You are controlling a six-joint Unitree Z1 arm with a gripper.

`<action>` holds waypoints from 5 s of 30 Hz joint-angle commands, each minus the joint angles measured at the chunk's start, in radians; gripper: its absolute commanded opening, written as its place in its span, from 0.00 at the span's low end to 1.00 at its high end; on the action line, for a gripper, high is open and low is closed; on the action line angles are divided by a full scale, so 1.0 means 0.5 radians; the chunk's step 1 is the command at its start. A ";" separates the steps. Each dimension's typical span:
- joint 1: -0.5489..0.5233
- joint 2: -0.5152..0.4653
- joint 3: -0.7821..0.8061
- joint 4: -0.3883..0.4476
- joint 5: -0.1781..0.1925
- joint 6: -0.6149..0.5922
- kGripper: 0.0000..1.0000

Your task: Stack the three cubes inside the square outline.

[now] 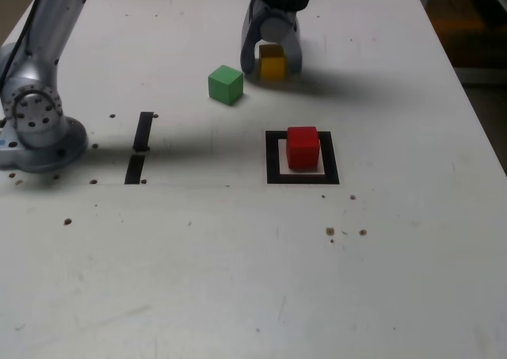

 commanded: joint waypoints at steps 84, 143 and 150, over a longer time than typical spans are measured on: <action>-1.185 -0.069 -0.239 0.412 -0.186 -1.105 0.45; -0.376 -0.766 1.189 -0.664 0.268 0.115 0.82; -0.376 -0.762 1.196 -0.722 0.262 0.114 0.56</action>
